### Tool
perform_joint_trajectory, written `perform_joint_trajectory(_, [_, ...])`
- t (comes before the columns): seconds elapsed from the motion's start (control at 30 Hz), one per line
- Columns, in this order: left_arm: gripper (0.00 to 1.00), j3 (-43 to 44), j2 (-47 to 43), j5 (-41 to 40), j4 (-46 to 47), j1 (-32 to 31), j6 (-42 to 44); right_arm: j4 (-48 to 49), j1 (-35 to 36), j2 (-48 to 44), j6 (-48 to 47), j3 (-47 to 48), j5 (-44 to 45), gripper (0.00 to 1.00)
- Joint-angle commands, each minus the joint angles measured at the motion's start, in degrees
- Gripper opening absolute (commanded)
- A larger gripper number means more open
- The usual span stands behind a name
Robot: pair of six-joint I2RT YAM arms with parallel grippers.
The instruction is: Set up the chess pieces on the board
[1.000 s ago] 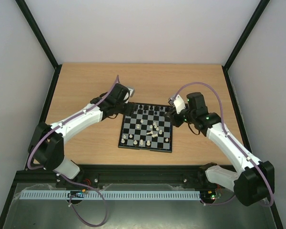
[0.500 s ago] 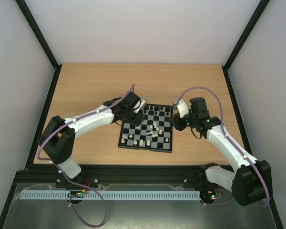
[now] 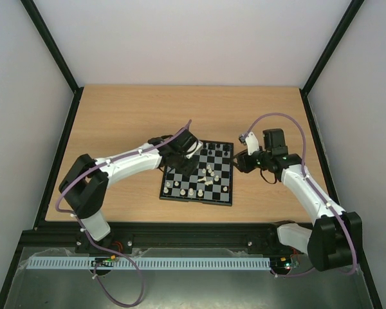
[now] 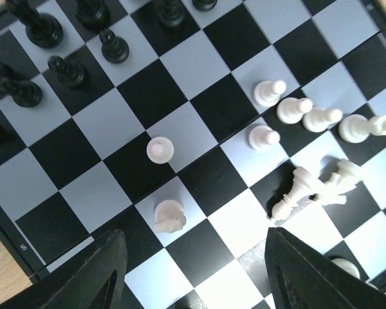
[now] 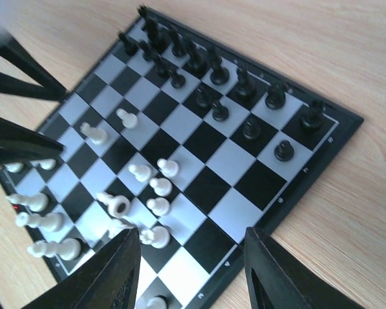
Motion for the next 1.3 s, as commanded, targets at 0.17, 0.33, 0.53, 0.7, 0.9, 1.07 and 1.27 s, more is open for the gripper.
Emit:
perform_joint_trajectory(0.17, [0.6, 3.8, 4.1, -3.9, -5.8, -0.3, 0.3, -3.4, -0.1, -3.5, 1.5, 1.9, -6.3, 0.45])
perform_joint_trajectory(0.33, [0.6, 4.0, 5.7, -4.1, -5.5, 0.0, 2.1, -3.6, -0.1, -4.4, 0.9, 1.8, -5.7, 0.45])
perform_joint_trajectory(0.53, [0.51, 4.8, 7.1, -1.8, -3.8, 1.0, 4.6, -3.7, -0.1, -4.8, 0.4, 1.8, -5.8, 0.45])
perform_joint_trajectory(0.7, [0.44, 7.4, 9.6, -0.5, -5.5, 2.1, 7.4, -4.0, -0.2, -4.5, 0.1, 1.8, -5.7, 0.45])
perform_joint_trajectory(0.9, [0.42, 7.6, 10.6, 0.5, -6.7, 2.3, 9.1, -4.0, -0.1, -4.6, -0.3, 1.8, -5.6, 0.45])
perform_joint_trajectory(1.07, [0.49, 5.8, 9.5, 2.7, -6.5, 2.2, 10.1, -4.1, -0.1, -4.7, -0.3, 1.9, -4.7, 0.45])
perform_joint_trajectory(1.27, [0.47, 5.1, 10.4, 3.9, -5.7, 1.8, 10.0, -4.0, -0.1, -5.2, -0.2, 1.8, -4.4, 0.45])
